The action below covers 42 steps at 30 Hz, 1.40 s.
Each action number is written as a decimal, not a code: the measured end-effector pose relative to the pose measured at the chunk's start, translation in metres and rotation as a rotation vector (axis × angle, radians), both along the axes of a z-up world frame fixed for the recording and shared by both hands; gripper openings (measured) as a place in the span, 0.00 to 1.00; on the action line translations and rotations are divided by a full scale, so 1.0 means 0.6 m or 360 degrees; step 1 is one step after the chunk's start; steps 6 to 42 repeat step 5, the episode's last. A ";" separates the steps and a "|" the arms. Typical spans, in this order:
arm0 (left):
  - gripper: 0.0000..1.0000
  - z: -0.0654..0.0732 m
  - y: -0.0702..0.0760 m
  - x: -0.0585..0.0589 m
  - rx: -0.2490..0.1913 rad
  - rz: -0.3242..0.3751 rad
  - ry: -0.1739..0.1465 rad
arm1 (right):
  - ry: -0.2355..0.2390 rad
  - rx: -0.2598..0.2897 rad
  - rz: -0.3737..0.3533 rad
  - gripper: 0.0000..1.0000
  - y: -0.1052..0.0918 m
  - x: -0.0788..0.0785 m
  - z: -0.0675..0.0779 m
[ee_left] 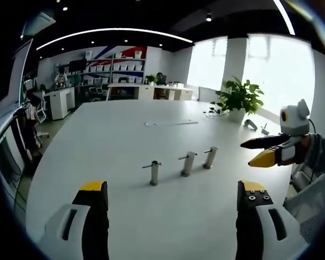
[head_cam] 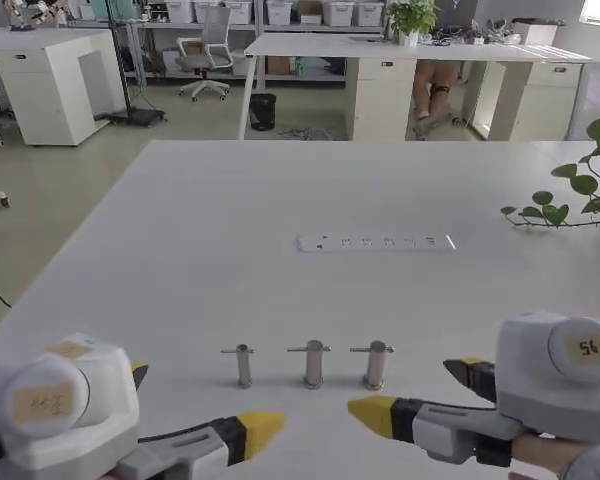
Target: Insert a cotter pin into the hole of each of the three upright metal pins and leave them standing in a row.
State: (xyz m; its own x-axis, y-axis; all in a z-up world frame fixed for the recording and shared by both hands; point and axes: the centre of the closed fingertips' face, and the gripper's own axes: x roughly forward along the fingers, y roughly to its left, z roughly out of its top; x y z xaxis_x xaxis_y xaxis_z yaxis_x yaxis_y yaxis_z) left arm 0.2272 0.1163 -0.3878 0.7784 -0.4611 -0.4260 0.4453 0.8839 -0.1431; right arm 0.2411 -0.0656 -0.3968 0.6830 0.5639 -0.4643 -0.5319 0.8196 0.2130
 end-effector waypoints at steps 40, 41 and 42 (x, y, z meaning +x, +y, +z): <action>0.97 -0.001 0.002 0.003 0.0040 -0.0001 -0.0021 | -0.0016 -0.0080 0.0020 0.86 -0.002 -0.005 -0.010; 0.97 -0.001 0.002 0.003 0.0040 -0.0001 -0.0021 | -0.0016 -0.0080 0.0020 0.86 -0.002 -0.005 -0.010; 0.97 -0.001 0.002 0.003 0.0040 -0.0001 -0.0021 | -0.0016 -0.0080 0.0020 0.86 -0.002 -0.005 -0.010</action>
